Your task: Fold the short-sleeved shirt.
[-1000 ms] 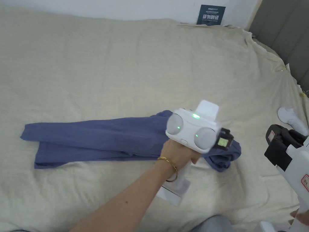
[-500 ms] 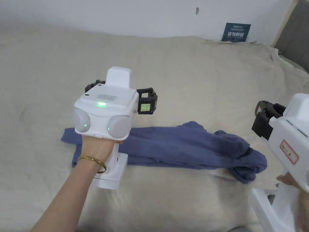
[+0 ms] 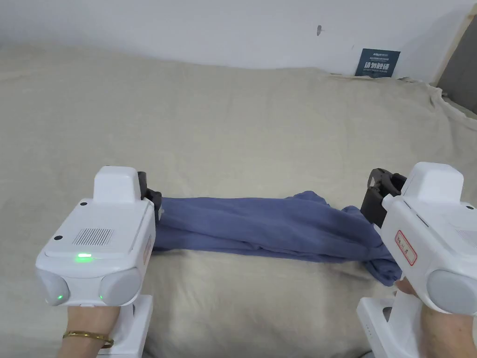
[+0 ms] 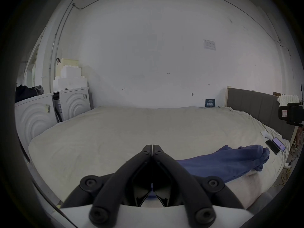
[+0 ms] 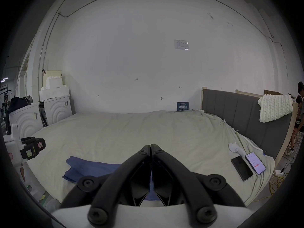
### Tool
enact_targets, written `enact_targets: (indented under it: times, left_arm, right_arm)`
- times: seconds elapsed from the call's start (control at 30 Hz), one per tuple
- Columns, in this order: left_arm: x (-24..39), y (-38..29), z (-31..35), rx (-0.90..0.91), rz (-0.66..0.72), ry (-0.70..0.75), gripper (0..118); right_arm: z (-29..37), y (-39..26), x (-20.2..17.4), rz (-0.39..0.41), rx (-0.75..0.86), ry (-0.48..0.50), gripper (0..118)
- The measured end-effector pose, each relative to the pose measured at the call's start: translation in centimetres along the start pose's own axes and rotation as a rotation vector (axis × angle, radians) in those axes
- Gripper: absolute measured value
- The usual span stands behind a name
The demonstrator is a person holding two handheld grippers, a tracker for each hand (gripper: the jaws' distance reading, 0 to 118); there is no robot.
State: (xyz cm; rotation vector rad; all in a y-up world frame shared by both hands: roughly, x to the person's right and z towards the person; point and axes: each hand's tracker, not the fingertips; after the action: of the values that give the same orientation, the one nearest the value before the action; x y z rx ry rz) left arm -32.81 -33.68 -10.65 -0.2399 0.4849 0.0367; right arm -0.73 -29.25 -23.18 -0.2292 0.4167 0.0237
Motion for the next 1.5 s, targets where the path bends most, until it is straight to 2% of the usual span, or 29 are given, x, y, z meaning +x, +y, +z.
enact_targets:
  times: [0.33, 0.43, 0.47, 0.57, 0.6, 0.7, 0.77, 0.97, 1.07, 1.13, 1.2, 1.3, 1.47, 1.5]
  left_arm:
    - [-1.2, -0.3, 0.8, 0.000, 0.054, 0.018, 0]
    - [-1.3, -0.3, 0.4, -0.007, 0.042, 0.012, 0]
    - [-1.1, -0.3, 0.5, -0.008, 0.042, 0.012, 0]
    - [-1.3, -0.3, 0.0, -0.014, 0.060, 0.001, 0]
    - [-1.4, -0.6, -0.7, -0.019, 0.056, -0.002, 0]
    - [-1.4, -0.8, -1.4, -0.022, 0.038, -0.002, 0]
    - [-1.2, -0.8, -1.4, -0.026, 0.046, -0.011, 0]
    - [-0.7, -0.9, -2.2, -0.045, 0.041, -0.022, 0]
    - [-1.0, -0.8, -2.7, -0.068, 0.088, -0.038, 0]
    - [-1.2, -0.7, -3.0, -0.073, 0.108, -0.028, 0]
    - [-1.2, -0.7, -3.6, -0.080, 0.094, -0.009, 0]
    - [-1.4, -0.7, -4.6, -0.094, 0.118, -0.006, 0]
    - [-1.6, -0.9, -6.3, -0.108, 0.111, 0.014, 0]
    - [-1.7, -0.9, -6.5, -0.115, 0.113, 0.013, 0]
  right_arm:
    - [0.4, -1.5, 0.7, 0.004, -0.038, -0.016, 0]
    - [-0.1, -0.8, 1.4, -0.014, -0.098, -0.021, 11]
    - [-0.4, -0.4, 1.8, -0.025, -0.093, -0.017, 18]
    - [-2.1, 0.6, 3.1, -0.080, -0.179, 0.040, 102]
    - [-2.8, 1.1, 3.6, -0.072, -0.184, 0.056, 105]
    - [-5.0, 2.4, 4.0, 0.016, -0.235, 0.008, 105]
    - [-7.4, 3.3, 4.5, 0.050, -0.323, -0.003, 106]
    - [-16.3, 4.0, 5.7, 0.072, -0.652, -0.038, 106]
    - [-20.7, 3.6, 6.9, 0.053, -0.792, -0.012, 106]
    - [-22.9, 2.8, 7.4, 0.026, -0.879, -0.039, 106]
    - [-25.4, 1.5, 7.9, 0.040, -1.003, -0.058, 105]
    - [-28.0, -0.4, 8.0, 0.144, -1.049, -0.106, 100]
    - [-31.0, -2.7, 8.1, 0.116, -1.098, -0.104, 93]
    - [-31.3, -3.1, 8.3, 0.115, -1.098, -0.114, 86]
